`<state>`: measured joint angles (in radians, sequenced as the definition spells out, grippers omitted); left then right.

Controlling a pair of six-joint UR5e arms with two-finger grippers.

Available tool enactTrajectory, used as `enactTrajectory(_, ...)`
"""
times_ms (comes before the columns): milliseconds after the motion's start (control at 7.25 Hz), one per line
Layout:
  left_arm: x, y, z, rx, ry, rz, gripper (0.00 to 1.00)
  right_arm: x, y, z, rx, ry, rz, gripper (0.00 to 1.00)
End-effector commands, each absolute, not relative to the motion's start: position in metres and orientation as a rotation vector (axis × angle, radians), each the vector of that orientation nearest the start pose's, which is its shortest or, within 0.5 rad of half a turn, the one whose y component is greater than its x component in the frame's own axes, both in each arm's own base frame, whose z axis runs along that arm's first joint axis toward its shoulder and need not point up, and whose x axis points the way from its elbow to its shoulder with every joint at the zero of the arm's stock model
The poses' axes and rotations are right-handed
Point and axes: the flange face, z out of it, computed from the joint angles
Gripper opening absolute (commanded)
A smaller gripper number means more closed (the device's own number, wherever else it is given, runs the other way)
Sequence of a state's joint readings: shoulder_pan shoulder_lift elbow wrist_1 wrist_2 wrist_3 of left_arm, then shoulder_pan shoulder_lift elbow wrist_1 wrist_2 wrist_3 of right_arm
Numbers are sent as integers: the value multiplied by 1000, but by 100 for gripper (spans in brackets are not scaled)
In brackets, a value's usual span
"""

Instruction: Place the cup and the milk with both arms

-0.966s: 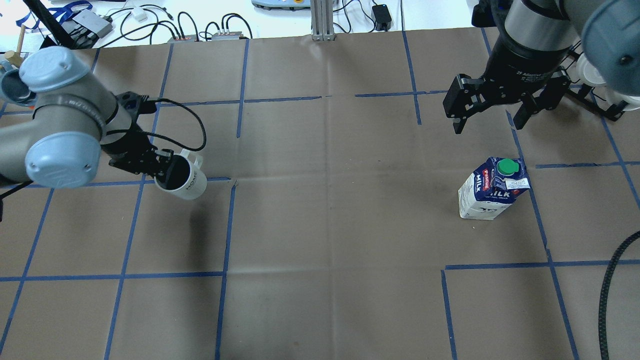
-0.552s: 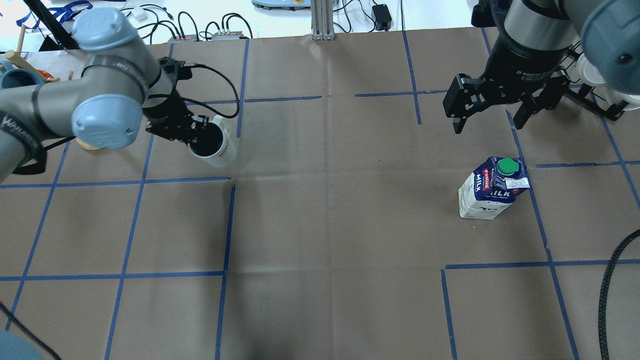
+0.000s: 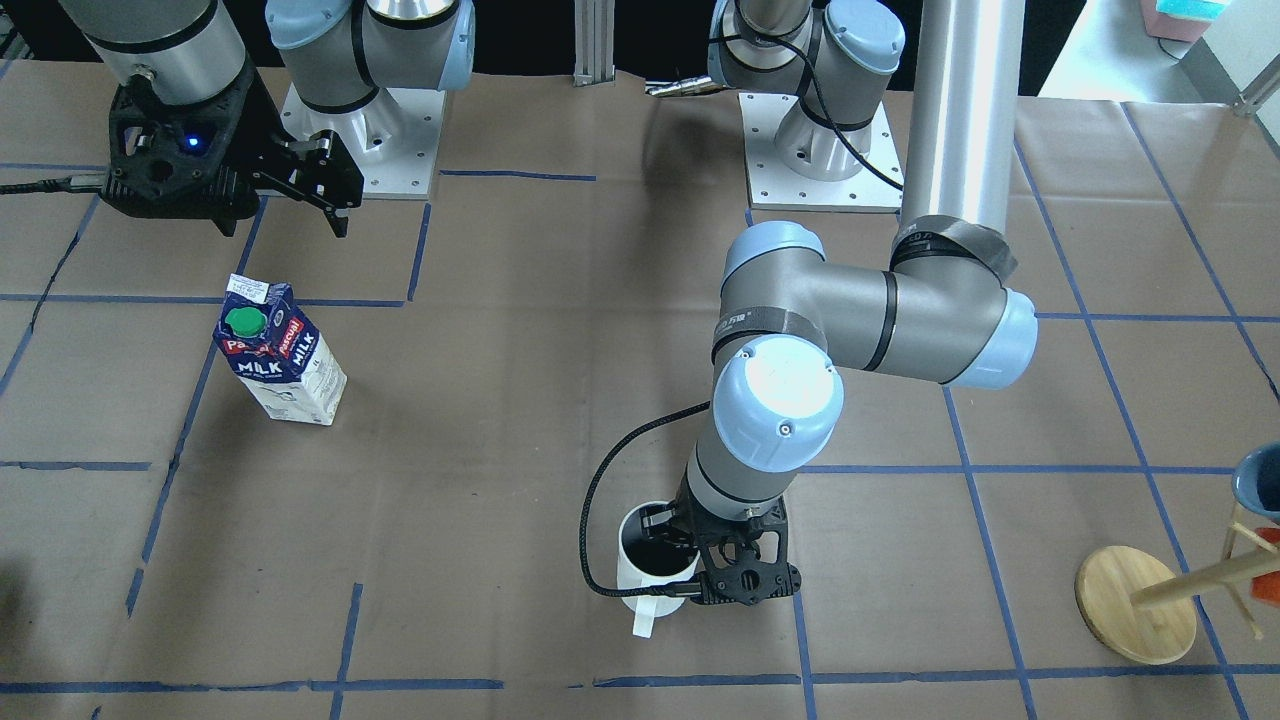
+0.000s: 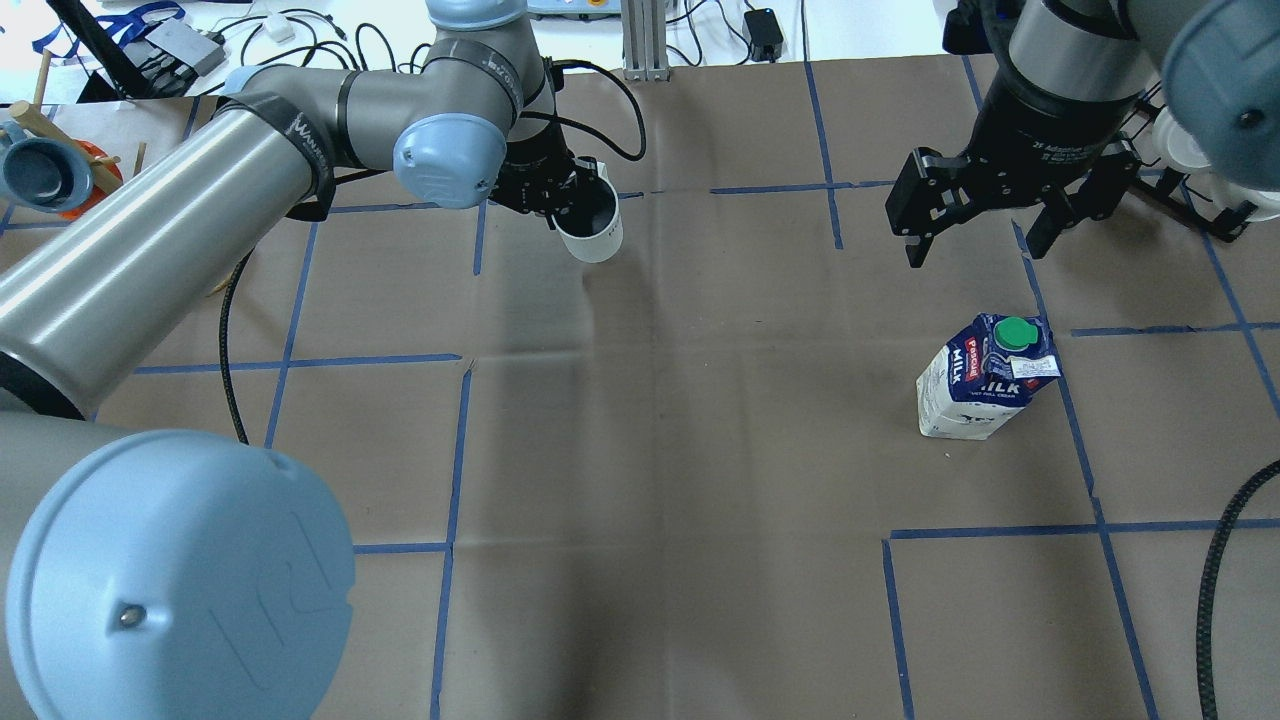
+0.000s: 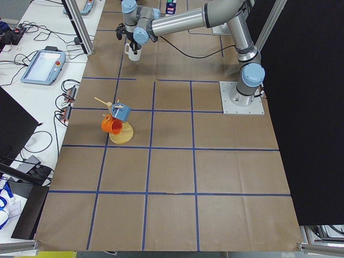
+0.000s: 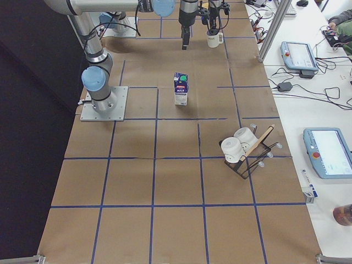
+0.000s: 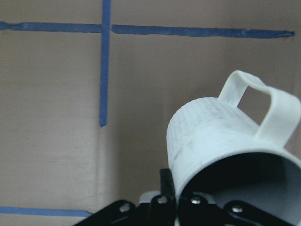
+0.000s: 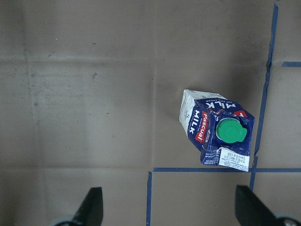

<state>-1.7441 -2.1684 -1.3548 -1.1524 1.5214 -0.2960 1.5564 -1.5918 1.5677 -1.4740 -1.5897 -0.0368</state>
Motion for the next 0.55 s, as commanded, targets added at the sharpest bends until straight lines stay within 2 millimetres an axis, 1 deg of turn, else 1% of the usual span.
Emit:
enactTrajectory(0,-260,-673,266,-323,3191,1,0,124,-477,491,-35,3157,115,100)
enactTrajectory(414,-260,-672,247,-377,3168,77,0,124,-477,490,-35,3157,119,100)
